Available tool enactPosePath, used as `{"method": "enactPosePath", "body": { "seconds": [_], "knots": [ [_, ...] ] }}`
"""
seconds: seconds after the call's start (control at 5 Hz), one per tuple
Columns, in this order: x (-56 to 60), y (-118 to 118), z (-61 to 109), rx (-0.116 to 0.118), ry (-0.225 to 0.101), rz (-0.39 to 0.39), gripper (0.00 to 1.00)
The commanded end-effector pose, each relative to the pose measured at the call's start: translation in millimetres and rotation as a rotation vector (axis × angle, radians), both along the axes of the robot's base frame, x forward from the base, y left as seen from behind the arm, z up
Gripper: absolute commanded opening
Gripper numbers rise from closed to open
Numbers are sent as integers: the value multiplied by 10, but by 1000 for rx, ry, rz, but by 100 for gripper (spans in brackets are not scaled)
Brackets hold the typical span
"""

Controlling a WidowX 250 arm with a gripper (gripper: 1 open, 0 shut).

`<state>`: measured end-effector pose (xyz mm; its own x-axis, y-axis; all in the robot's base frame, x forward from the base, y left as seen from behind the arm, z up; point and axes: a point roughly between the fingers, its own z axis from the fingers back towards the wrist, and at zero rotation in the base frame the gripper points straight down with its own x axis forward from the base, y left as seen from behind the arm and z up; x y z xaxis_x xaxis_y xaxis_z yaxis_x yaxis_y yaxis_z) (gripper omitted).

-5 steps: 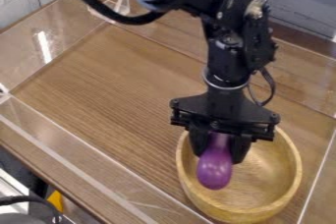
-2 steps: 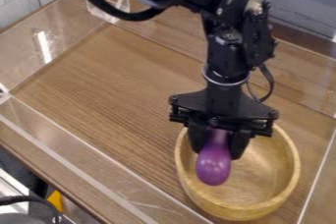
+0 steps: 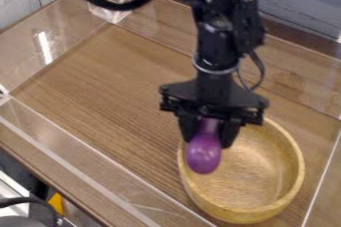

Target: Remove the purple eggplant from inside the brown bowl and put it on the table

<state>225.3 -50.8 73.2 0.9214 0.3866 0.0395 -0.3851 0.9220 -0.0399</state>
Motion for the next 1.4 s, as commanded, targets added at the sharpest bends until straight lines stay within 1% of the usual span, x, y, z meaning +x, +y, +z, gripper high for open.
{"method": "enactPosePath", "body": {
  "seconds": [0.0, 0.2, 0.4, 0.6, 0.8, 1.2],
  "knots": [
    [0, 268, 103, 22, -41, 22, 0],
    [-54, 605, 77, 44, -46, 39, 0],
    [-81, 895, 59, 57, -51, 47, 0],
    [-102, 1122, 25, 73, -57, 58, 0],
    [-116, 1303, -34, 90, -63, 65, 0],
    [-92, 1398, -172, 104, -59, 56, 0]
  ]
}}
